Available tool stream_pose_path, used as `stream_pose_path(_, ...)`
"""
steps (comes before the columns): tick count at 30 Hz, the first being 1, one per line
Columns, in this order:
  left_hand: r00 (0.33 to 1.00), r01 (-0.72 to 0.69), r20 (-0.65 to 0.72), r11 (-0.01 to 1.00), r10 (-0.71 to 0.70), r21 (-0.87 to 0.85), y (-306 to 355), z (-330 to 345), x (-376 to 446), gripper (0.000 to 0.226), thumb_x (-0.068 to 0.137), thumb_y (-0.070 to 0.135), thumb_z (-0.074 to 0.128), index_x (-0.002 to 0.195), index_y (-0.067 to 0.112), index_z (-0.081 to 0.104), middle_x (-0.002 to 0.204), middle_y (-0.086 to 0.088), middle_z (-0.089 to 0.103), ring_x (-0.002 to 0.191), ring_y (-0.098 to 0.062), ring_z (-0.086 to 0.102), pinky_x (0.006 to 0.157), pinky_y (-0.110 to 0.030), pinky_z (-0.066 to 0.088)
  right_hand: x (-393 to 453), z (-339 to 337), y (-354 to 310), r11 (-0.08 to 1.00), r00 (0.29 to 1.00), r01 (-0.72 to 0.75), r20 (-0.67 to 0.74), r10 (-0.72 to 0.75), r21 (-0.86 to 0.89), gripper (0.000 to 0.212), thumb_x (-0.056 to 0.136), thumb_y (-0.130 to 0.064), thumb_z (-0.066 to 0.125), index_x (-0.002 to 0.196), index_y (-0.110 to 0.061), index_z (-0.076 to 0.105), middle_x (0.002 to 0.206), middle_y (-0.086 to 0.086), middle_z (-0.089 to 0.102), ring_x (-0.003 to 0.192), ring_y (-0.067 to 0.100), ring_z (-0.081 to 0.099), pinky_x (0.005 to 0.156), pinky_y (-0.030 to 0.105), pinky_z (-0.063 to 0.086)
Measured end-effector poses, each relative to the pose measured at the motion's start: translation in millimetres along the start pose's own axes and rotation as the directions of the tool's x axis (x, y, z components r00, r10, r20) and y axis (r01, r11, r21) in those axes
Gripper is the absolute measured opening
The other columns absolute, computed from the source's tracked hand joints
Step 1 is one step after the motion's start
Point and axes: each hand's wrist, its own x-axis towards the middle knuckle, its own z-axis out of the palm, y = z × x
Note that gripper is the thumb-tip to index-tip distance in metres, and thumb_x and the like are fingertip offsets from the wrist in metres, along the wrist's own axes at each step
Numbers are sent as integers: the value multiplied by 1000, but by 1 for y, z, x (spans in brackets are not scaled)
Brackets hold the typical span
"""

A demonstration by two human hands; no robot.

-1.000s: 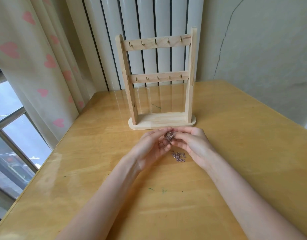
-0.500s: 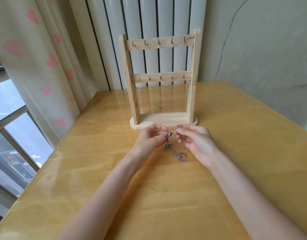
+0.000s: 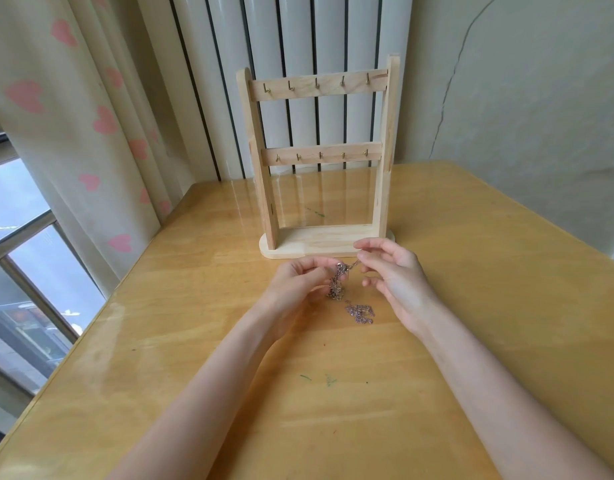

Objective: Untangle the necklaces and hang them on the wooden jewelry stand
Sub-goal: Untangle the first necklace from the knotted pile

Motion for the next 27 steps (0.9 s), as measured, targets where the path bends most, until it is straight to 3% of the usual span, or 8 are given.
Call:
stream_pose_path(4,999,21,-29,997,-23,-77,1,-2,1,16,90,13,56,78,19,65,74,6,67,69,-6,52,81,-25,43,-1,3,0,967,991,125,-8,-131,-224,13,85,-8,64,76,-18,67,84,-3,65,58,-1,50,53,13,42)
stream_pose_path(8,999,24,-45,998,-26,-56,-1,-2,2,17,93,14,52,83,15,66,74,4,66,70,-7,53,75,-21,44,-1,6,4,912,978,207,57,-200,-353,9,78,-6,70,77,-14,71,84,-2,65,69,8,53,64,23,46)
stream_pose_path(11,1000,10,-9,1000,-10,-19,-3,-2,2,18,94,16,50,86,11,66,80,-2,64,75,-12,49,69,-16,44,0,5,6,897,975,222,81,-207,-381,10,76,-4,71,75,-14,72,80,-7,63,69,8,53,66,25,45)
stream_pose_path(15,1000,10,-4,1000,-10,30,-3,-2,3,21,94,19,50,80,13,64,82,-7,57,77,-16,46,67,-17,43,-1,5,2,877,974,226,107,-199,-423,15,76,-5,70,67,-15,68,68,-9,65,64,6,51,63,15,43)
stream_pose_path(18,999,11,40,999,-13,42,-2,-2,2,28,94,26,51,69,13,58,83,-10,56,80,-19,49,74,-25,41,-3,6,2,906,986,158,119,-120,-394,16,79,-3,65,66,-13,63,61,-4,64,56,4,49,57,13,41)
stream_pose_path(22,991,-1,133,996,-11,87,-1,-4,-1,4,84,19,64,83,14,65,85,-2,64,76,-8,55,72,-21,43,-3,3,0,987,984,-25,168,53,-162,18,85,-1,54,68,-4,60,66,5,55,62,13,46,55,22,37)
stream_pose_path(24,992,-12,130,994,-2,112,0,-3,0,3,83,13,66,82,16,65,78,4,65,70,-5,54,71,-21,42,-3,3,-1,993,969,-104,218,115,-59,21,86,1,49,67,-2,57,67,9,51,64,15,45,52,23,35)
stream_pose_path(27,994,-21,107,982,1,187,1,-3,-1,9,84,15,66,77,20,63,78,5,63,78,-11,53,78,-25,43,-2,3,3,982,968,-70,224,109,-174,17,87,-2,46,74,-1,57,72,13,48,66,21,41,54,25,33)
